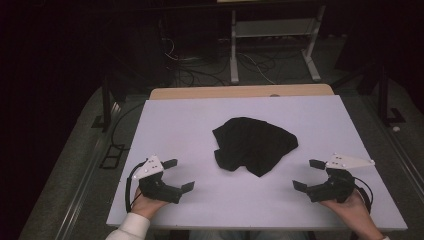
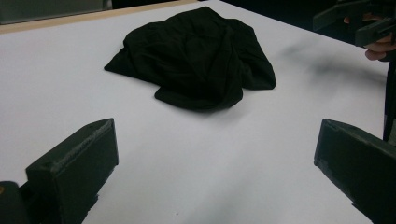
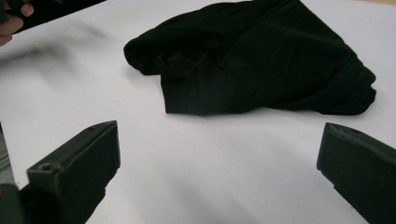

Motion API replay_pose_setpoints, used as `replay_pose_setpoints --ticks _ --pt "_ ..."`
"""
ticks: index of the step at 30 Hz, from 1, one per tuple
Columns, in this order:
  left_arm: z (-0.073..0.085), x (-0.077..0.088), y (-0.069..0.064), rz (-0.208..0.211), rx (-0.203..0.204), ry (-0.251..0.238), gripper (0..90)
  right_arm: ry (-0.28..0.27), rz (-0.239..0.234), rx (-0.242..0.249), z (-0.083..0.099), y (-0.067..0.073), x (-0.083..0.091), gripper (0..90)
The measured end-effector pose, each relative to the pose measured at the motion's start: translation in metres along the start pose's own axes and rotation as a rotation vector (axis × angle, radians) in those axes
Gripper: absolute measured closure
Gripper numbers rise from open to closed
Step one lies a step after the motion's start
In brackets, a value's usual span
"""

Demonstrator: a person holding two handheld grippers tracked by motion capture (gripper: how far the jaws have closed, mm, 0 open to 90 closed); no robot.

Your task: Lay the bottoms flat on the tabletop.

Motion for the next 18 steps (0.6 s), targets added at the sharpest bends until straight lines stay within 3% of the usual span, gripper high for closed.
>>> replay_pose_setpoints --ticks 8,18 --pt "-0.0032 0.0012 -0.0017 -0.01 -0.018 0.005 0.0 -0.005 0.008 0.006 -0.001 0.0023 0.0005 0.0" --pt "-0.0091 -0.0036 -0.006 -0.016 -0.017 0.032 0.0 -0.002 0.031 -0.022 -0.0029 0.0002 0.0031 0.0"
Point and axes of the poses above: each handheld gripper's, and its own axes: x roughly backward along the jaws, z roughly out of its underside, y roughly to its left, the point moved 3 cm from there along -x, roughly forward along the jaws, and after that the axes turned 9 degrees about y, right-handed, at the moved point
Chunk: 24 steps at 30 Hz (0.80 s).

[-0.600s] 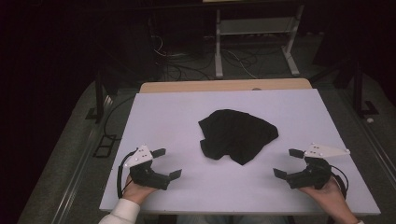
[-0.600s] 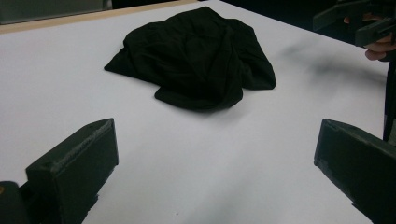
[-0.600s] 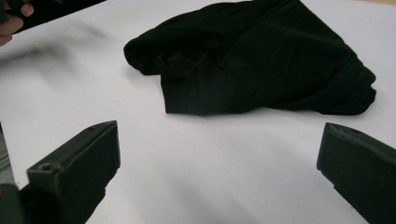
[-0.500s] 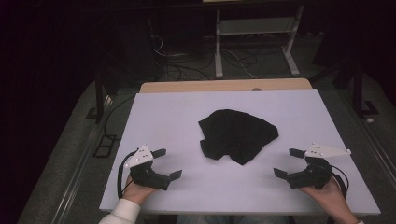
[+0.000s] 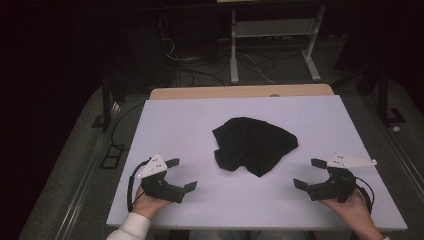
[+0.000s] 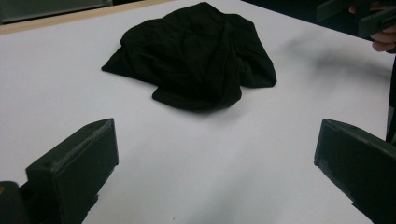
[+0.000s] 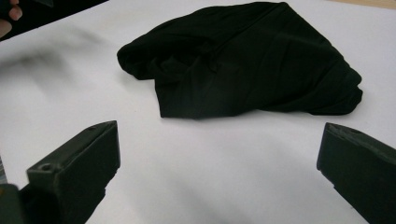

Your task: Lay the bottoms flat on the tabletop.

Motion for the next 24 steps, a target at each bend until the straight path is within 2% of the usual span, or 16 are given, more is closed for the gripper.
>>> replay_pose_setpoints --ticks 7,11,24 --pt "-0.009 -0.002 -0.003 0.001 -0.019 0.012 0.0 0.015 0.01 0.011 -0.006 0.001 0.003 0.0" --pt "-0.015 -0.003 -0.005 0.007 -0.026 0.012 0.0 0.023 0.011 -0.013 -0.009 -0.002 -0.001 0.0" --pt "-0.038 -0.007 -0.007 0.017 -0.082 0.028 0.0 0.027 0.004 0.023 -0.035 -0.005 0.002 0.0"
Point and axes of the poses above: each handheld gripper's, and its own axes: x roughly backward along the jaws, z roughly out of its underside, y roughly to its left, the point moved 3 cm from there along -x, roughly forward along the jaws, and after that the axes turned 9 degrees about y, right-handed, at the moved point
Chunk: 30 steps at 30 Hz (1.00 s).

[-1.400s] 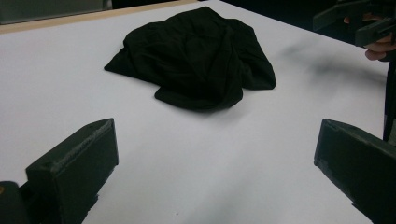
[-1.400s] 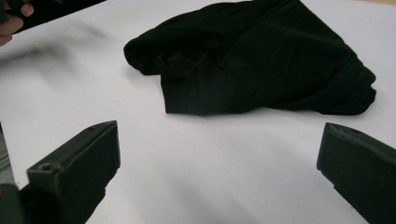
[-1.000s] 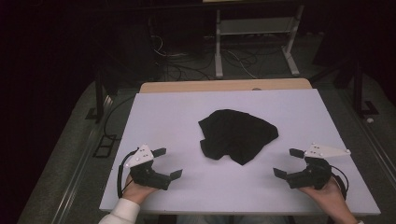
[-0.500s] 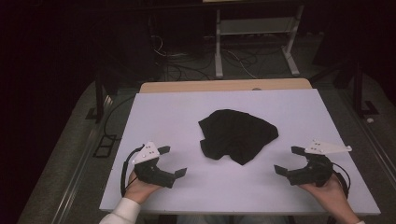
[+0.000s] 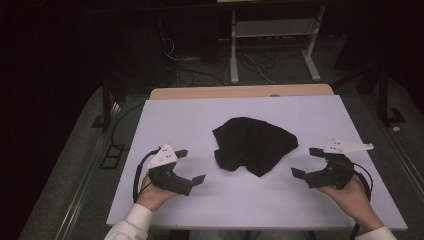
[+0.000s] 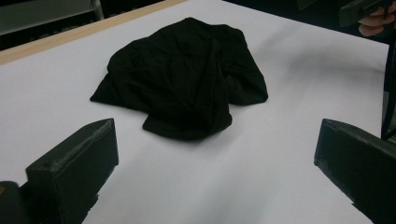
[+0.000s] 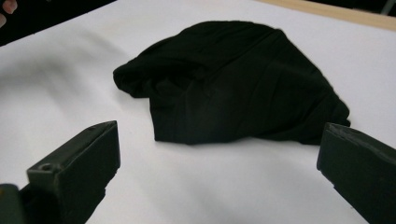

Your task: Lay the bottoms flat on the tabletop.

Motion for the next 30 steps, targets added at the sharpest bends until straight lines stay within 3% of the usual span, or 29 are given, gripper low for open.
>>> replay_pose_setpoints --ticks 17,30 --pt "-0.024 -0.006 0.018 -0.001 -0.01 -0.004 0.0 0.006 -0.011 0.013 -0.029 -0.012 -0.013 0.0" --pt "-0.028 -0.021 0.033 -0.013 0.02 -0.012 0.0 0.031 -0.005 0.012 -0.034 -0.021 -0.032 0.0"
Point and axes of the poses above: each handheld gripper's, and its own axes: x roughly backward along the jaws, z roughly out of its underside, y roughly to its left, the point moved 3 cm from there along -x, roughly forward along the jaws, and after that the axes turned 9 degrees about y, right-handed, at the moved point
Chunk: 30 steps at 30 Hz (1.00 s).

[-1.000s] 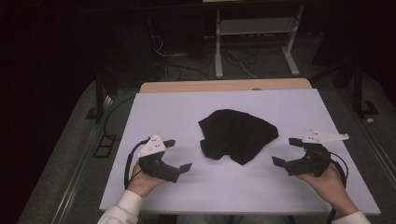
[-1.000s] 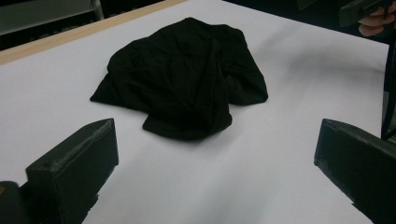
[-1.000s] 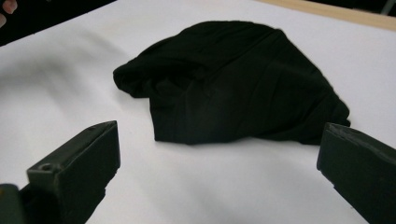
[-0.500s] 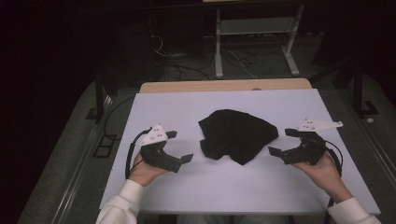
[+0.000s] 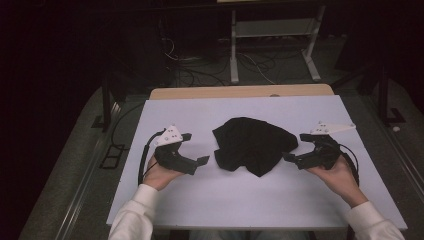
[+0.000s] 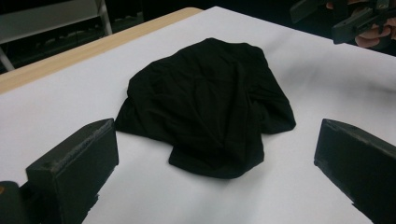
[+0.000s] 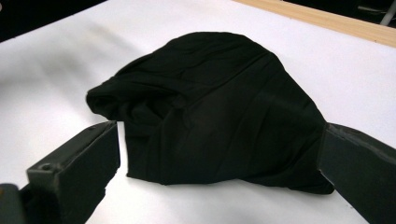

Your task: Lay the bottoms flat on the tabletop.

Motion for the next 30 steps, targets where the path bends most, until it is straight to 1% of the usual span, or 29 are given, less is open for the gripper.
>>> replay_pose_setpoints --ticks 3,4,5,14,18,23,27,30 --pt "0.001 -0.005 0.006 -0.005 0.015 0.001 0.0 0.002 0.001 -0.004 0.0 -0.003 -0.005 0.0" --pt "0.001 -0.005 0.006 -0.005 0.015 0.001 0.0 0.006 0.001 -0.008 0.0 -0.003 -0.006 0.0" --pt "0.002 -0.008 0.009 -0.009 0.024 0.004 0.0 0.008 0.004 -0.005 0.0 -0.004 -0.008 0.0" --pt "0.006 -0.025 0.02 -0.014 0.047 0.021 0.0 0.026 0.008 -0.008 0.002 -0.008 -0.02 0.0" --pt "0.011 -0.036 0.03 -0.013 0.084 0.039 0.0 0.029 0.008 -0.016 0.003 -0.01 -0.026 0.0" --pt "0.017 -0.049 0.036 -0.014 0.106 0.065 0.0 0.041 0.016 -0.027 0.009 -0.015 -0.034 0.0" --pt "0.02 -0.057 0.038 -0.007 0.119 0.075 0.0 0.05 0.018 -0.045 0.014 -0.02 -0.038 0.0" --pt "0.023 -0.065 0.038 0.02 0.136 0.089 0.0 0.056 0.017 -0.064 0.019 -0.024 -0.041 0.0"
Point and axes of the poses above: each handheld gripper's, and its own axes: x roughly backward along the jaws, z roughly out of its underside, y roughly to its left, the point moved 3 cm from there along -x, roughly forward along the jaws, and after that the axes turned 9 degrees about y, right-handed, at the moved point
